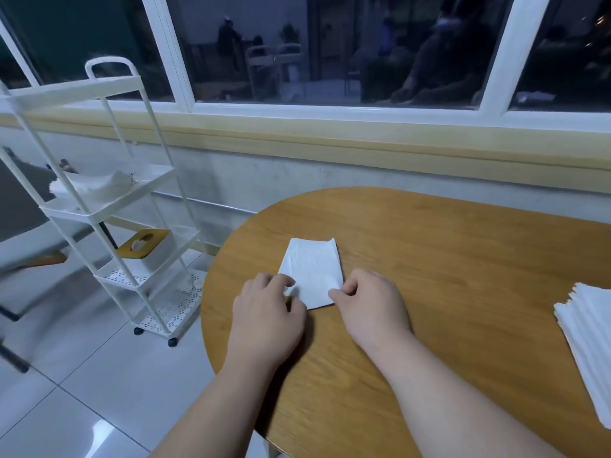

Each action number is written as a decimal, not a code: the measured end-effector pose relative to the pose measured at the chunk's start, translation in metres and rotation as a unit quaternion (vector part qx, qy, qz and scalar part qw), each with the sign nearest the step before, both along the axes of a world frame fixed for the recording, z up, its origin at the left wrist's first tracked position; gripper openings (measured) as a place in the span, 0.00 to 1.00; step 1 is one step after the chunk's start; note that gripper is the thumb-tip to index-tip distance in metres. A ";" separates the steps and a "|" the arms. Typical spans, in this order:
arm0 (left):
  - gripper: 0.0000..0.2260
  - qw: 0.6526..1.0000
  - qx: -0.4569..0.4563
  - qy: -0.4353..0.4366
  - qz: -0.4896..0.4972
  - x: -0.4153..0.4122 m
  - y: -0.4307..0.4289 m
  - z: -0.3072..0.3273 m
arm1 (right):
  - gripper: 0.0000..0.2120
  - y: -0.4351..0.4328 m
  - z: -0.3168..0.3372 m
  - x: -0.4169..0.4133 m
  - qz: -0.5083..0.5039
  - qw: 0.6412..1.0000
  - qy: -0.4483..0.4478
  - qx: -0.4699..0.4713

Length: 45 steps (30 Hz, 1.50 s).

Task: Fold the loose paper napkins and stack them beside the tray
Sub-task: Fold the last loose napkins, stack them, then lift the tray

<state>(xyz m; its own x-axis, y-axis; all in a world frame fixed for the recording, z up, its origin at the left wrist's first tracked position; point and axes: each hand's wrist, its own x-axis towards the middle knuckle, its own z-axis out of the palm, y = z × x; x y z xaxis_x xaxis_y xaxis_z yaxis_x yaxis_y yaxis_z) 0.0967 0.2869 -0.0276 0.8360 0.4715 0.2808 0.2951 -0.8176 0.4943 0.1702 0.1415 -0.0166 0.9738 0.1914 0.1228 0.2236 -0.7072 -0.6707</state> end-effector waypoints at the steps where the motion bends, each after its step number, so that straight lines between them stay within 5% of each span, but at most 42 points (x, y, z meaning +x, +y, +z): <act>1: 0.15 1.000 0.001 0.004 0.000 0.000 0.000 0.001 | 0.12 -0.003 0.001 -0.001 -0.006 1.000 0.012 0.017; 18: 0.12 0.997 0.067 0.043 -0.021 0.001 -0.003 -0.003 | 0.11 -0.069 0.008 -0.029 -0.042 0.997 0.038 0.048; 27: 0.12 0.996 0.076 0.010 -0.041 -0.004 -0.005 -0.004 | 0.10 -0.100 0.006 -0.038 -0.065 0.982 0.046 0.171; 39: 0.11 0.989 0.090 -0.014 -0.114 -0.016 -0.015 -0.004 | 0.14 -0.116 0.001 -0.038 -0.079 0.989 0.007 0.123; 42: 0.11 0.988 0.060 -0.031 -0.141 -0.020 -0.018 -0.003 | 0.15 -0.117 0.004 -0.038 -0.079 0.985 0.007 0.151; 45: 0.10 0.975 -0.111 -0.077 -0.176 -0.031 -0.028 0.007 | 0.16 -0.116 0.017 -0.044 -0.041 0.969 -0.008 0.245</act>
